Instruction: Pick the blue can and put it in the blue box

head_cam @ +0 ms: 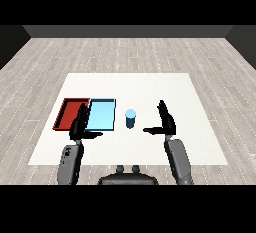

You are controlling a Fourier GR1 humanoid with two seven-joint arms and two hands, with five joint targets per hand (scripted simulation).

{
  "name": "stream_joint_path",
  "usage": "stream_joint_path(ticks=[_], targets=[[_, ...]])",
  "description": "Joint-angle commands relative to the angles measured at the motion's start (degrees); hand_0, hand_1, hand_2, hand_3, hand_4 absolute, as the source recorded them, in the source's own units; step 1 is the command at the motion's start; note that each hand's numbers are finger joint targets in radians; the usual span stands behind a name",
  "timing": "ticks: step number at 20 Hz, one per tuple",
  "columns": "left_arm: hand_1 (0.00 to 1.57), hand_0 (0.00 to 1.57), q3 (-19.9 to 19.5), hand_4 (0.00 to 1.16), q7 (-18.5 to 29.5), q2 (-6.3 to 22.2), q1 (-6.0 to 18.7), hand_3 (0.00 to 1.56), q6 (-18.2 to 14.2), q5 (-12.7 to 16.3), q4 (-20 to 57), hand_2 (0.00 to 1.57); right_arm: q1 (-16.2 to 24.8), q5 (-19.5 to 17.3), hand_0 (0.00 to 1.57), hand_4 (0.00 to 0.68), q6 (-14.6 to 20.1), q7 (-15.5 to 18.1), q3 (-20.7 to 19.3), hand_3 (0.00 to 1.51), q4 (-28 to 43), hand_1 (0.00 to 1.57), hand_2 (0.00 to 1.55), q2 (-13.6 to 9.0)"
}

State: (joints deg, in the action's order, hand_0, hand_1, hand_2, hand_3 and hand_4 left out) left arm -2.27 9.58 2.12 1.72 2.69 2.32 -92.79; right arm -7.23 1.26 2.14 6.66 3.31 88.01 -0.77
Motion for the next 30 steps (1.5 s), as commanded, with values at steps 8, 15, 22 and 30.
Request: stream_joint_path(ticks=[8, 15, 22, 30], targets=[[0.0, 0.0, -1.41, 0.0, 14.23, -0.78, -2.3, 0.0, 3.41, 4.5, 0.46, 0.0, -0.77, 5.18, 0.0, 0.0, -0.11, 9.5, 3.18, 0.0, -1.7, 0.0, 0.0, 0.77], [0.0, 0.0, -1.11, 0.0, 17.11, -1.31, -0.64, 0.0, 2.71, 4.24, 5.64, 0.0, -0.95, 4.57, 0.0, 0.0, 0.38, 8.27, 2.13, 0.0, -2.67, 0.0, 0.0, 0.77], [0.0, 0.0, 0.79, 0.0, 14.54, -1.68, -1.72, 0.0, 0.32, 3.29, 1.51, 0.0, -4.54, 9.14, 0.0, 0.0, 1.68, 10.47, 3.07, 0.0, -10.77, 0.0, 0.0, 0.77], [0.0, 0.0, -1.08, 0.0, 14.96, -1.01, -1.1, 0.0, 1.51, 5.79, 3.33, 0.0, -7.07, 12.19, 0.0, 0.0, 2.1, 10.45, 2.67, 0.0, -16.8, 0.0, 0.0, 0.77]])
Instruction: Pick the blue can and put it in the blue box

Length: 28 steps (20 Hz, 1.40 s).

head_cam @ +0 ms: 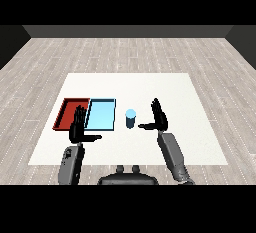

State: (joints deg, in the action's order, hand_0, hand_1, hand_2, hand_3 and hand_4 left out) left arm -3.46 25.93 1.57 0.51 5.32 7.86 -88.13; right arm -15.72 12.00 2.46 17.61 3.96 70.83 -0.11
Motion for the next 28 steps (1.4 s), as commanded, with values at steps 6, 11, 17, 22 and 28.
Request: stream_joint_path(ticks=[6, 11, 17, 22, 28], targets=[[0.0, 0.0, -2.52, 0.0, -0.34, 2.49, 2.25, 0.0, 1.15, 1.36, 1.88, 0.0, -4.6, 6.59, 0.0, 0.0, 6.95, 7.41, 6.75, 0.0, -12.61, 0.0, 0.0, 0.1], [0.0, 0.0, 0.26, 0.0, -1.68, 0.15, -4.48, 0.0, 0.46, 1.61, -6.64, 0.0, -7.13, 7.82, 0.0, 0.0, 6.57, 6.46, 6.36, 0.0, -15.43, 0.0, 0.0, 0.1], [0.0, 0.0, 1.55, 0.0, 0.45, -1.46, -0.38, 0.0, -1.55, -0.31, -1.92, 0.0, -3.3, 7.48, 0.0, 0.0, 1.06, 9.43, 5.07, 0.0, -17.3, 0.0, 0.0, 0.11], [0.0, 0.0, 0.04, 0.0, 0.43, -0.6, 1.73, 0.0, -1.35, 0.01, 1.18, 0.0, -12.37, 13.57, 0.0, 0.0, 4.63, 11.29, 8.6, 0.0, -26.5, 0.0, 0.0, 0.11], [0.0, 0.0, -3.2, 0.0, -5.34, 2.76, 1.37, 0.0, -0.28, 3.43, -4.63, 0.0, -10.63, 17.58, 0.0, 0.0, 6.26, 12.31, 13.51, 0.0, -24.87, 0.0, 0.0, 0.11]])
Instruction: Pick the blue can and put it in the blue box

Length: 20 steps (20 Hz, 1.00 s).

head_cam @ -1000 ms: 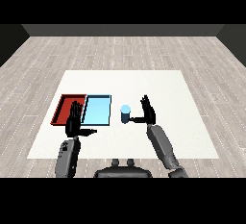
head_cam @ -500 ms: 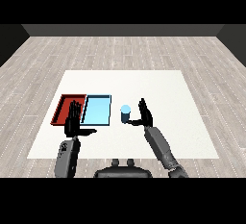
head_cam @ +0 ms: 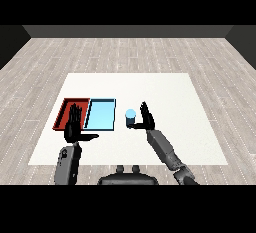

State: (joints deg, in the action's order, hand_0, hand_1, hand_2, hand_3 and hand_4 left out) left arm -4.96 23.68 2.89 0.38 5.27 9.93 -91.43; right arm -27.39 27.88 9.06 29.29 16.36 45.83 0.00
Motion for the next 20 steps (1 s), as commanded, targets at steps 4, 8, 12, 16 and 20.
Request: stream_joint_path(ticks=[4, 8, 12, 16, 20], targets=[[0.0, 0.0, 1.87, 0.0, -2.59, -1.76, 0.41, 0.0, -3.03, -1.53, -2.94, 0.0, -0.35, 3.08, 0.0, 0.0, 0.96, -0.76, 2.93, 0.0, 1.16, 0.0, 0.0, 0.0], [0.0, 0.0, 2.05, 0.0, 2.91, -2.0, -1.71, 0.0, -1.19, -2.54, 0.66, 0.0, -4.26, 8.63, 0.0, 0.0, 2.96, 5.28, 8.09, 0.0, -5.89, 0.0, 0.0, 0.0], [0.0, 0.0, 1.4, 0.0, 3.94, -1.38, 0.61, 0.0, -0.95, -2.79, 3.58, 0.0, -2.99, 7.12, 0.0, 0.0, 1.17, 2.64, 5.37, 0.0, -4.78, 0.0, 0.0, 0.0], [0.0, 0.0, 0.57, 0.0, -0.13, -0.86, 1.51, 0.0, -1.52, -1.31, 1.76, 0.0, -11.16, 10.46, 0.0, 0.0, -3.27, 5.61, 4.68, 0.0, -16.22, 0.0, 0.0, 0.0], [0.0, 0.0, -1.01, 0.0, 1.15, 0.73, 2.92, 0.0, -0.22, -0.36, 3.35, 0.0, -9.89, 13.8, 0.0, 0.0, 1.29, 3.93, 10.84, 0.0, -10.79, 0.0, 0.0, 0.0]])
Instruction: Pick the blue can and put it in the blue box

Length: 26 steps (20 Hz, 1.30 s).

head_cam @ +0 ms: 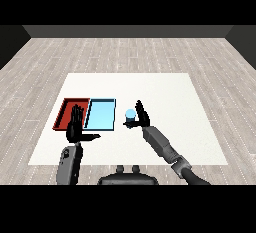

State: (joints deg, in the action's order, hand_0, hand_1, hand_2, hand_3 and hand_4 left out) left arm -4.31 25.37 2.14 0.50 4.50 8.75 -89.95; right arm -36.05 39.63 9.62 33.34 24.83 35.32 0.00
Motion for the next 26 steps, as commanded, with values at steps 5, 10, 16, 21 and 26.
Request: stream_joint_path(ticks=[5, 10, 16, 21, 26], targets=[[0.0, 0.0, 0.51, 0.0, 1.38, -0.16, -0.83, 0.0, -0.16, -1.11, 0.31, 0.0, -5.21, 10.31, 0.0, 0.0, 0.77, 3.42, 8.21, 0.0, -7.14, 0.0, 0.0, 0.0], [0.0, 0.0, 1.1, 0.0, -2.42, -0.99, -2.71, 0.0, -1.08, 0.41, -5.71, 0.0, -0.18, 6.8, 0.0, 0.0, 2.24, 2.09, 8.5, 0.0, -0.17, 0.0, 0.0, 0.0], [0.0, 0.0, -1.16, 0.0, 0.07, 0.86, 1.88, 0.0, 0.73, 1.05, 1.03, 0.0, -6.07, 10.94, 1.06, 0.177, 6.58, 3.13, 9.15, 1.13, -6.68, 1.06, 1.22, 0.0], [0.0, 0.0, 2.35, 0.0, 0.46, -2.0, -2.45, 0.0, -1.07, -0.41, -2.3, 0.0, -6.23, 9.48, 1.57, 0.673, 10.33, 0.66, 12.71, 1.45, -8.62, 1.57, 1.49, 0.0], [0.0, 0.0, -0.57, 0.0, 0.61, 0.99, -2.35, 0.0, 1.65, 1.05, -0.93, 0.0, -9.7, 9.93, 1.55, 0.68, 11.52, -1.35, 11.67, 1.44, -8.9, 1.55, 1.49, 0.0]])
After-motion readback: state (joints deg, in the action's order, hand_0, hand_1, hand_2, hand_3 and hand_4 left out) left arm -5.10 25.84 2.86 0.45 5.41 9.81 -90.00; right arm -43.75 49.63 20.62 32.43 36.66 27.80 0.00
